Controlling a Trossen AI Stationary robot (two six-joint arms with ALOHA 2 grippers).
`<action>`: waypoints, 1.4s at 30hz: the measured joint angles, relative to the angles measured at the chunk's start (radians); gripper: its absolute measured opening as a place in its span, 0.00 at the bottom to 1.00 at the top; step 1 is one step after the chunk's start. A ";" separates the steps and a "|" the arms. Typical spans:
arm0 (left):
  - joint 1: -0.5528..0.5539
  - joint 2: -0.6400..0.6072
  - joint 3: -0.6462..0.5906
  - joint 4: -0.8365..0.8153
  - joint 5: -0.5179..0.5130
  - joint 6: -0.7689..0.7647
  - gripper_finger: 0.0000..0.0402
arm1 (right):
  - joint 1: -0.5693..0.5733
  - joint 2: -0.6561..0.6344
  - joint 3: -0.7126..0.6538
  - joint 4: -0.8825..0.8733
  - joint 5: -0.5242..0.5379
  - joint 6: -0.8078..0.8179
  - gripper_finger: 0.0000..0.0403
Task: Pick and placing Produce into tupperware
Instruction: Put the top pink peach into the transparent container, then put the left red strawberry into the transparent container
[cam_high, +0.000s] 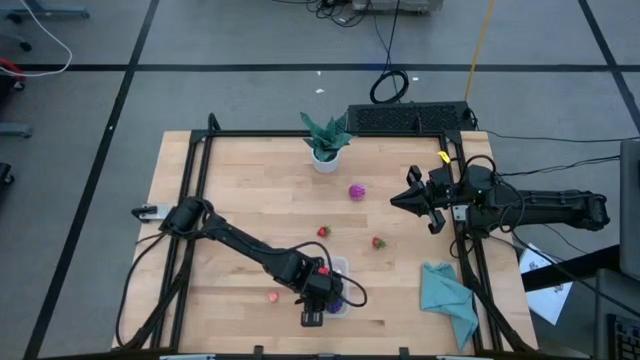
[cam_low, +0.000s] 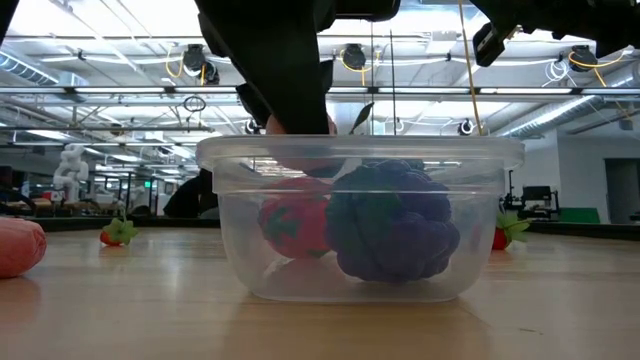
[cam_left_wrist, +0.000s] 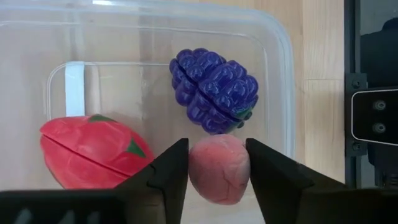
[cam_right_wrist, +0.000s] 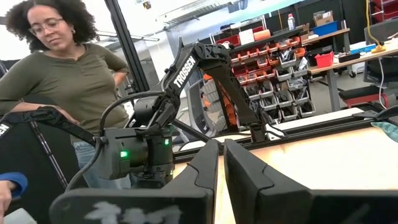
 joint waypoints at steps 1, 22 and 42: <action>0.000 0.000 0.000 -0.001 0.000 -0.002 0.43 | 0.000 0.000 0.000 0.000 0.000 0.000 0.04; 0.043 -0.037 0.000 -0.117 -0.010 0.043 0.52 | 0.000 0.000 0.000 -0.001 0.000 0.000 0.04; 0.016 -0.239 0.001 -0.507 -0.326 -0.023 0.52 | 0.000 0.002 0.000 -0.003 0.000 0.011 0.04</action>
